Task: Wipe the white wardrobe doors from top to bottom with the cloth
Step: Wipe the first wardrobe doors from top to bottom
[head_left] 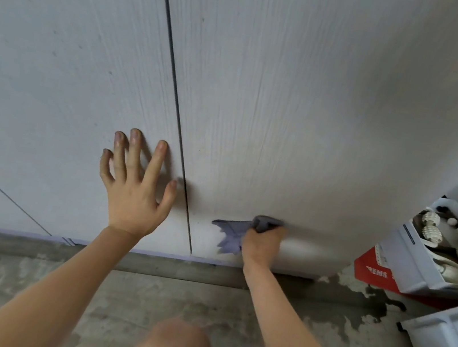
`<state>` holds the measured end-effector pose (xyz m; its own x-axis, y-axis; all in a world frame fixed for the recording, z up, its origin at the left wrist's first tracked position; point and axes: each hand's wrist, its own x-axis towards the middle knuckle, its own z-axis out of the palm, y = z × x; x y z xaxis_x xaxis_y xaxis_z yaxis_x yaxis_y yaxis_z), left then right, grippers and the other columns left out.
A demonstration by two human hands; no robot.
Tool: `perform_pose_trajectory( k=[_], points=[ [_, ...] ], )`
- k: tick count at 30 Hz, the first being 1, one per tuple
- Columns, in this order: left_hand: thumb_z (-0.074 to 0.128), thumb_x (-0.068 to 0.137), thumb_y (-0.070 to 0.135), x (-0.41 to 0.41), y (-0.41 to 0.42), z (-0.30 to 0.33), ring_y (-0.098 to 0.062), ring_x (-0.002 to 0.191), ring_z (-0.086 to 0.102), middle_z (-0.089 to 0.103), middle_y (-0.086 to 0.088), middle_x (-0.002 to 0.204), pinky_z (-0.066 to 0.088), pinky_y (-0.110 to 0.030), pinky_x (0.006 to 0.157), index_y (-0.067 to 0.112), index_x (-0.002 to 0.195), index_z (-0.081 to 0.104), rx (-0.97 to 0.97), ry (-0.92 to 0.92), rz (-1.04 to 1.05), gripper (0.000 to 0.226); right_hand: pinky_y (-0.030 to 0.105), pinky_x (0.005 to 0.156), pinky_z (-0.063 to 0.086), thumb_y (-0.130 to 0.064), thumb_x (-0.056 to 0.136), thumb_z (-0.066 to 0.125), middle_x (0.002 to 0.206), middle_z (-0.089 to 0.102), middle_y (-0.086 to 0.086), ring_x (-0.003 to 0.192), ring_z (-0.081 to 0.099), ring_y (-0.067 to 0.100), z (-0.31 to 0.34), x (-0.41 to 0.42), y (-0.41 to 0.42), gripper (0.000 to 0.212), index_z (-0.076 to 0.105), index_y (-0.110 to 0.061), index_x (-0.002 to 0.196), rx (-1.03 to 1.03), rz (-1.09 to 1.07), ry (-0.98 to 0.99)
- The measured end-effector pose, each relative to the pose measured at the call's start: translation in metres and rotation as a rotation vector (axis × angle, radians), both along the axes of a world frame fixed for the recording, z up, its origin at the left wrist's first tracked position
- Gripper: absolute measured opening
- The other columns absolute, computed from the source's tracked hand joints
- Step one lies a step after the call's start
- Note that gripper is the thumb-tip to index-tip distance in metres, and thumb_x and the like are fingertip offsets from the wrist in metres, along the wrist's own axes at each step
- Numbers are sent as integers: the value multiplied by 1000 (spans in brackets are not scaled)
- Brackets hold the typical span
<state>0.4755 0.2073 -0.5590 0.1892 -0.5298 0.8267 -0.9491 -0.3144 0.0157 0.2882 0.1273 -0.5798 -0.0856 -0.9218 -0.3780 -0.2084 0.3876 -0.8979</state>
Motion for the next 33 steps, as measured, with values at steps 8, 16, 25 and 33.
perform_pose_trajectory(
  k=[8,16,25,33],
  points=[
    [39,92,36,19,11,-6,-26,145,1,-5,-1,159,20,-56,106,28,149,18,30,-107,-40,61,30,59,44,-12,85,65,95,58,2,79,60,24,16,53,43,22,48,-16,99,-670,211,160],
    [42,89,29,22,7,-12,-27,145,2,3,-9,156,18,-56,106,30,146,22,6,-90,-39,60,25,33,37,-1,55,76,81,59,5,55,60,25,-57,61,45,33,65,-20,80,-886,436,553],
    [32,96,34,29,8,-13,-24,146,-1,-5,0,159,16,-54,106,30,148,20,8,-120,-35,54,36,48,50,-18,83,55,92,60,8,69,54,14,14,69,28,22,49,-22,104,-1128,291,136],
    [41,88,27,25,20,1,-33,138,20,23,-11,150,26,-54,102,25,140,37,72,-95,-27,52,30,67,50,-2,81,60,106,46,2,90,56,20,116,72,3,31,61,-14,110,-1518,39,114]
  ],
)
